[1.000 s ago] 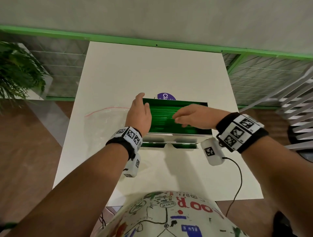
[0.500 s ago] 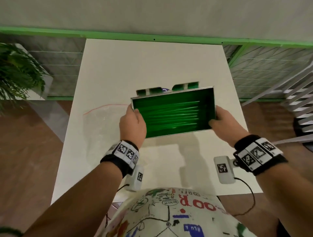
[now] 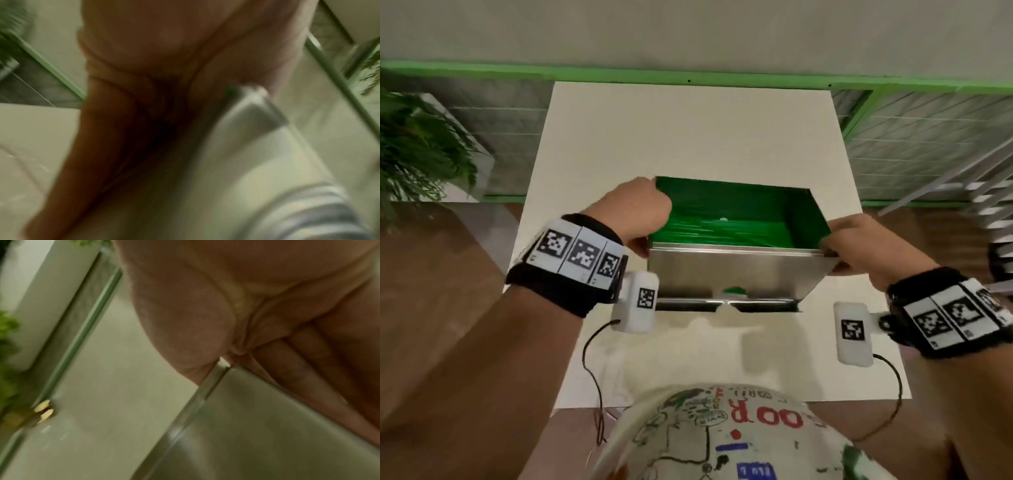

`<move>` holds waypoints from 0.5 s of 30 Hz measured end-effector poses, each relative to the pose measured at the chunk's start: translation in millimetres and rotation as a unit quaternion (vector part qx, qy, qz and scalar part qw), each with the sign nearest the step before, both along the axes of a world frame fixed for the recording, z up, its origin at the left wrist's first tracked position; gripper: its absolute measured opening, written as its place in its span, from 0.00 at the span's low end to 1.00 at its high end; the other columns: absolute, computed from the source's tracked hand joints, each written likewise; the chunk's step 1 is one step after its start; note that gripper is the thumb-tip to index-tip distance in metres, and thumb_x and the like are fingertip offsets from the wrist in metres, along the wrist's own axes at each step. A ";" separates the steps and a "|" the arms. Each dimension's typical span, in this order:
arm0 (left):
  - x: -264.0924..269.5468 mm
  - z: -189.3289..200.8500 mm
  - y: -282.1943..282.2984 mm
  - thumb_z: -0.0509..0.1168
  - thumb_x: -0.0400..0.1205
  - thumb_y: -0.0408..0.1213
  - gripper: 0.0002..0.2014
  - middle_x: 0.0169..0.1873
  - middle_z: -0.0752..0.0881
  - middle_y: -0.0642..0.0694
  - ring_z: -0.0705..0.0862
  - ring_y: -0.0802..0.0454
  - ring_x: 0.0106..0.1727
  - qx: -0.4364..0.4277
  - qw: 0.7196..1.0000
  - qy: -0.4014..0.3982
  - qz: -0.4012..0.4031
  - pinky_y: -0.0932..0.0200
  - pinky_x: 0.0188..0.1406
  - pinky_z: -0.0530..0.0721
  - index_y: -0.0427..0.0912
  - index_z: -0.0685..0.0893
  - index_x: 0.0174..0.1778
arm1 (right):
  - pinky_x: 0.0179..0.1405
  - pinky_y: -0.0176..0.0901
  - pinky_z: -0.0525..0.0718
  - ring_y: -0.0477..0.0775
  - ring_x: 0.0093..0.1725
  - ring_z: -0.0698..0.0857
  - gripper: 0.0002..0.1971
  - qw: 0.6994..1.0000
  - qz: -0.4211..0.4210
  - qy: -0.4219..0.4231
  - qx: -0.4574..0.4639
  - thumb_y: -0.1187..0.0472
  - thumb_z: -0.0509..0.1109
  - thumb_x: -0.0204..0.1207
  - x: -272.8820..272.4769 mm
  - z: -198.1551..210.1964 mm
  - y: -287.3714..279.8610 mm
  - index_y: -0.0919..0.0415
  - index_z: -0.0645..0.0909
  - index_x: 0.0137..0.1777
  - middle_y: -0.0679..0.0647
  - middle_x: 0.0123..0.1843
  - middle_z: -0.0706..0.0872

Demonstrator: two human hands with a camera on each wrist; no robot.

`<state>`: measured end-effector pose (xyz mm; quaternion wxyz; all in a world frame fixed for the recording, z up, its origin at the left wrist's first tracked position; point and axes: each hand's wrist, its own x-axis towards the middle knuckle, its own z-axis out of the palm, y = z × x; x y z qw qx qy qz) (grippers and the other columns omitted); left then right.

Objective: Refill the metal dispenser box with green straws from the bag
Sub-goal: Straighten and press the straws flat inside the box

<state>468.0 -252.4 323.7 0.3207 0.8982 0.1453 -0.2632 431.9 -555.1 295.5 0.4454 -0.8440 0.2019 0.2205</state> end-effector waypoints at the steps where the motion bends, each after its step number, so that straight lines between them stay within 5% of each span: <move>1: -2.8 4.4 -4.2 0.58 0.88 0.30 0.13 0.30 0.86 0.39 0.84 0.45 0.25 -0.029 0.999 0.039 -0.005 0.62 0.20 0.83 0.37 0.77 0.36 | 0.40 0.55 0.90 0.59 0.35 0.84 0.06 1.000 -0.020 0.012 0.004 0.74 0.64 0.75 1.0 2.6 -4.3 0.70 0.82 0.41 0.65 0.41 0.84; 5: -13.1 -2.0 9.4 0.61 0.82 0.23 0.05 0.28 0.83 0.33 0.83 0.43 0.16 -0.078 0.993 0.070 0.047 0.54 0.21 0.84 0.24 0.81 0.48 | 0.40 0.65 0.91 0.62 0.34 0.86 0.04 0.999 0.040 0.006 -0.019 0.70 0.66 0.66 -7.6 11.1 5.6 0.69 0.82 0.35 0.68 0.35 0.85; 8: -23.7 -6.5 7.7 0.61 0.81 0.22 0.07 0.35 0.89 0.30 0.89 0.37 0.25 -0.104 0.990 0.071 0.058 0.56 0.20 0.86 0.24 0.83 0.49 | 0.48 0.70 0.89 0.65 0.34 0.84 0.06 0.996 0.087 -0.015 -0.026 0.72 0.66 0.67 -12.1 18.5 -2.8 0.75 0.83 0.39 0.68 0.33 0.83; 10: -32.2 -12.9 0.9 0.62 0.80 0.22 0.09 0.42 0.92 0.28 0.93 0.36 0.30 -0.149 0.983 0.098 0.047 0.53 0.26 0.91 0.25 0.85 0.52 | 0.51 0.73 0.89 0.64 0.36 0.86 0.09 0.998 0.024 -0.043 -0.030 0.71 0.65 0.68 -1.9 15.5 -10.2 0.70 0.86 0.42 0.64 0.34 0.85; 13: -42.6 -22.6 4.6 0.62 0.79 0.22 0.12 0.48 0.93 0.29 0.93 0.41 0.35 -0.171 0.979 0.049 0.099 0.53 0.28 0.91 0.30 0.88 0.52 | 0.34 0.48 0.87 0.58 0.32 0.86 0.15 0.986 0.107 -0.088 -0.093 0.65 0.66 0.66 -2.9 17.5 -5.7 0.46 0.90 0.44 0.54 0.28 0.88; 15: -48.6 -25.6 3.2 0.64 0.76 0.33 0.12 0.46 0.95 0.38 0.95 0.43 0.42 -0.162 0.983 -0.007 0.091 0.46 0.37 0.94 0.41 0.91 0.51 | 0.36 0.45 0.83 0.56 0.29 0.83 0.22 0.987 0.097 -0.116 -0.058 0.71 0.66 0.67 -5.3 12.3 -6.3 0.42 0.90 0.49 0.52 0.28 0.89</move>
